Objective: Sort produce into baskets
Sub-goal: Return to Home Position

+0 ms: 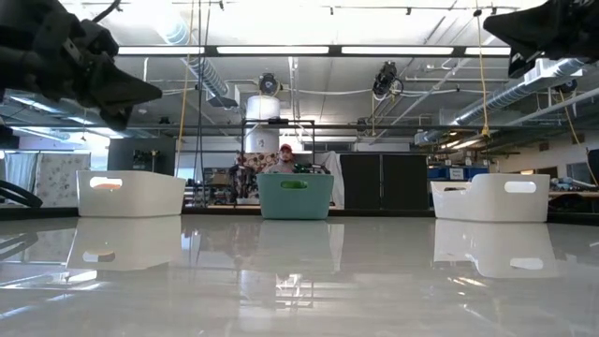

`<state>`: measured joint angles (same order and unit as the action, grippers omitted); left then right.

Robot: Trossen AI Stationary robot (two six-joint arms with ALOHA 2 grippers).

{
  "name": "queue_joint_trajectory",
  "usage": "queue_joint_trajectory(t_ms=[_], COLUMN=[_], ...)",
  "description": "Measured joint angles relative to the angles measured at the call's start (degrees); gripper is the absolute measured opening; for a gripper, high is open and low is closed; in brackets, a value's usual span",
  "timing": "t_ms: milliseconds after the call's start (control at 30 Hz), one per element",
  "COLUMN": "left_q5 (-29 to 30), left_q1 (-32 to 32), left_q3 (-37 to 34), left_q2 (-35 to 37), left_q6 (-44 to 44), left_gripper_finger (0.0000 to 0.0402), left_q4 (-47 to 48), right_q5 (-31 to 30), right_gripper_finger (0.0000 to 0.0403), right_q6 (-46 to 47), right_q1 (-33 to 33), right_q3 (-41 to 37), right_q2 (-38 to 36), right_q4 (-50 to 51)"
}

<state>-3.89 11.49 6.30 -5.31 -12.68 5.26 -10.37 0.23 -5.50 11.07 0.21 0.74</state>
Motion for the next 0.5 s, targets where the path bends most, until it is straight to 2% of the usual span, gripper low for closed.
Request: queue_joint_trajectory(t_ms=[200,267,367,500], left_q5=[1.15,1.07,0.94,1.06], left_q1=[0.0,-0.03,-0.04,-0.09], left_q3=[-0.16,-1.94,-5.75,-5.72], left_q2=[2.03,2.06,1.99,1.69], left_q6=[0.4,0.15,-2.44,-2.62], left_gripper_finger=[0.0001,0.0001,0.0001,0.0001], left_q4=[0.15,-2.32,-7.73,-9.27], right_q5=[1.49,1.56,3.04,4.67], right_gripper_finger=[0.0002,0.0002,0.0002,0.0002], right_q6=[-1.73,-1.74,-0.2,2.79], right_q1=[0.0,0.0,0.0,0.0], right_q3=[-0.1,-1.03,-3.72,-7.99], right_q2=[0.0,0.0,0.0,0.0], right_q4=[-0.06,-0.87,-4.03,-11.15])
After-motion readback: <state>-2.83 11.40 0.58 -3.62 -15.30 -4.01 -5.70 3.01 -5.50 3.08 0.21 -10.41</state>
